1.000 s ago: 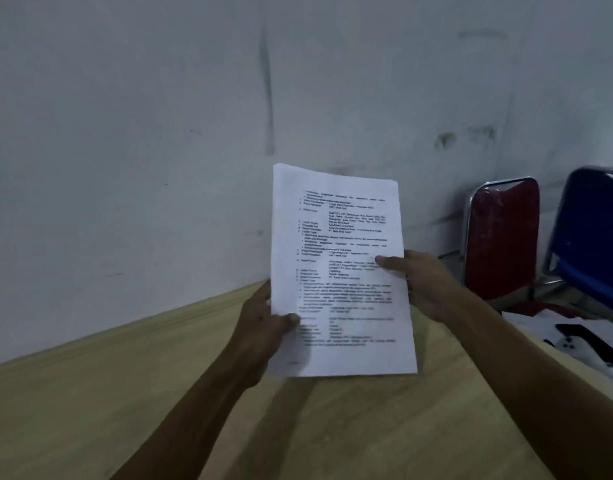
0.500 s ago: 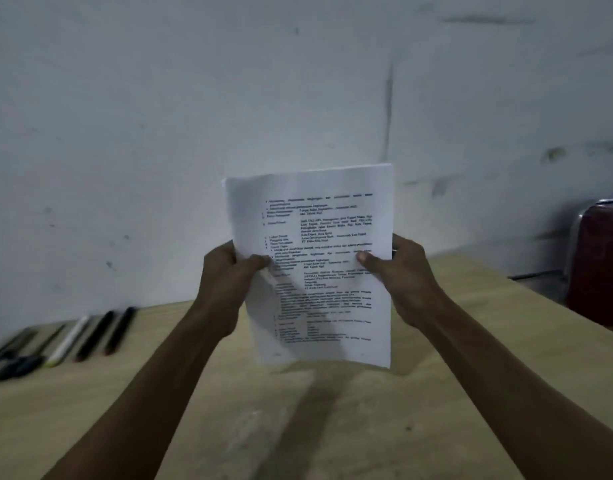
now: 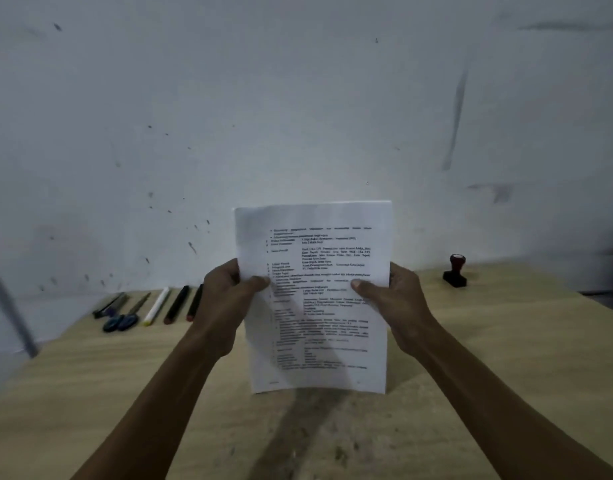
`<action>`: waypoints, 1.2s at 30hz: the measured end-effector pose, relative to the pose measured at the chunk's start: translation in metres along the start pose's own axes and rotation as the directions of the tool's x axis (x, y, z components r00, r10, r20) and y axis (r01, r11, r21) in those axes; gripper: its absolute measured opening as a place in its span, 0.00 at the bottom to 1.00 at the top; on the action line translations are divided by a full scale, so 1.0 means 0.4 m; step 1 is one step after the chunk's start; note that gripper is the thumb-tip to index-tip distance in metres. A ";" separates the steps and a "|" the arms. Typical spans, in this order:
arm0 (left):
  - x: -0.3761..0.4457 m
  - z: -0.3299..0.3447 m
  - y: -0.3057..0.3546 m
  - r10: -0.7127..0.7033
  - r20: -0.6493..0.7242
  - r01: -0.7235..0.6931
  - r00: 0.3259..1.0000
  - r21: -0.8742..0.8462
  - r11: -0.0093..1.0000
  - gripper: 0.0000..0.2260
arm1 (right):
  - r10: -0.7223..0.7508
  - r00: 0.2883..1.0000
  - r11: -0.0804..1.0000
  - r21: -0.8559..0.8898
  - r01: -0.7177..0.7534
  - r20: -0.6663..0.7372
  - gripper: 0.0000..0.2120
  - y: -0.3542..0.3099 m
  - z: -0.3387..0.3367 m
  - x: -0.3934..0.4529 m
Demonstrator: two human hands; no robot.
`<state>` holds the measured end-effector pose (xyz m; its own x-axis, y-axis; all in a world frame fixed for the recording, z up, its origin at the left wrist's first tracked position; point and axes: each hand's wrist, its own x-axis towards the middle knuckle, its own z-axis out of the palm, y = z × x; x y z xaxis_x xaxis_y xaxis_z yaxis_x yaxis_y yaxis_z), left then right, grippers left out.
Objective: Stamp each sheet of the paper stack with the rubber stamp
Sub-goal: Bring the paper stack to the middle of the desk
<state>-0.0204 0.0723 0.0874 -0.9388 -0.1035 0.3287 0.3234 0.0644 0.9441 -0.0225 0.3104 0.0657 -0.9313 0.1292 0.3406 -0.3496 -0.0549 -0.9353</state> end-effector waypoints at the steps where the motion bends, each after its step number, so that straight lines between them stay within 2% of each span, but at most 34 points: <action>1: -0.007 -0.004 -0.010 -0.017 0.005 0.017 1.000 -0.005 1.000 0.10 | 0.024 1.000 1.000 -0.001 -0.024 -0.001 0.11 0.012 0.005 -0.009; 5: -0.029 0.002 -0.041 -0.048 -0.006 0.048 0.999 -0.010 0.999 0.10 | 0.068 0.998 0.998 -0.013 -0.068 -0.014 0.11 0.042 0.020 -0.038; 10: -0.035 0.006 -0.034 -0.028 -0.011 0.028 1.000 0.016 0.999 0.10 | 0.001 1.000 0.995 -0.104 0.000 0.009 0.12 0.028 0.023 -0.051; 13: -0.031 -0.012 -0.016 -0.028 -0.010 0.028 1.000 0.048 0.998 0.10 | -0.007 0.996 0.983 -0.182 0.023 0.083 0.14 -0.005 0.015 -0.052; 16: -0.035 -0.030 -0.027 -0.148 -0.006 0.148 0.989 0.105 0.983 0.08 | 0.125 0.976 0.957 -0.282 -0.071 0.176 0.14 -0.018 0.009 -0.063; 20: -0.081 -0.033 -0.111 -0.383 -0.013 0.378 0.924 0.204 0.903 0.04 | 0.297 0.939 0.860 -0.477 -0.184 0.174 0.13 0.030 0.018 -0.105; 21: -0.098 -0.033 -0.136 -0.437 -0.033 0.432 0.899 0.225 0.873 0.06 | 0.329 0.928 0.828 -0.526 -0.196 0.173 0.13 0.047 0.023 -0.121; 23: -0.127 -0.036 -0.180 -0.504 -0.080 0.504 0.860 0.280 0.817 0.17 | 0.361 0.917 0.782 -0.591 -0.198 0.170 0.15 0.083 0.032 -0.148; 24: -0.141 -0.038 -0.197 -0.512 -0.094 0.513 0.854 0.319 0.797 0.20 | 0.370 0.914 0.763 -0.616 -0.197 0.167 0.15 0.099 0.037 -0.160; 26: -0.165 -0.041 -0.212 -0.485 -0.115 0.486 0.867 0.412 0.771 0.22 | 0.386 0.911 0.721 -0.665 -0.197 0.148 0.11 0.126 0.043 -0.177; 28: -0.179 -0.044 -0.216 -0.444 -0.124 0.444 0.887 0.493 0.748 0.18 | 0.378 0.919 0.674 -0.715 -0.186 0.117 0.07 0.144 0.047 -0.185; 30: -0.188 -0.045 -0.219 -0.407 -0.134 0.406 0.904 0.569 0.715 0.13 | 0.362 0.928 0.641 -0.746 -0.180 0.087 0.10 0.155 0.048 -0.189; 33: -0.199 -0.046 -0.228 -0.367 -0.141 0.365 0.920 0.655 0.662 0.13 | 0.359 0.931 0.609 -0.772 -0.184 0.061 0.10 0.162 0.043 -0.195; 36: -0.205 -0.047 -0.235 -0.344 -0.142 0.338 0.928 0.708 0.620 0.16 | 0.385 0.923 0.541 -0.813 -0.216 0.011 0.20 0.161 0.036 -0.203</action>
<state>0.0285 0.0561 -0.0278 -0.9658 -0.2589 -0.0157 -0.2008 0.7078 0.6772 0.0290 0.2820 -0.0207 -0.9952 0.0871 -0.0451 0.0952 0.7469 -0.6581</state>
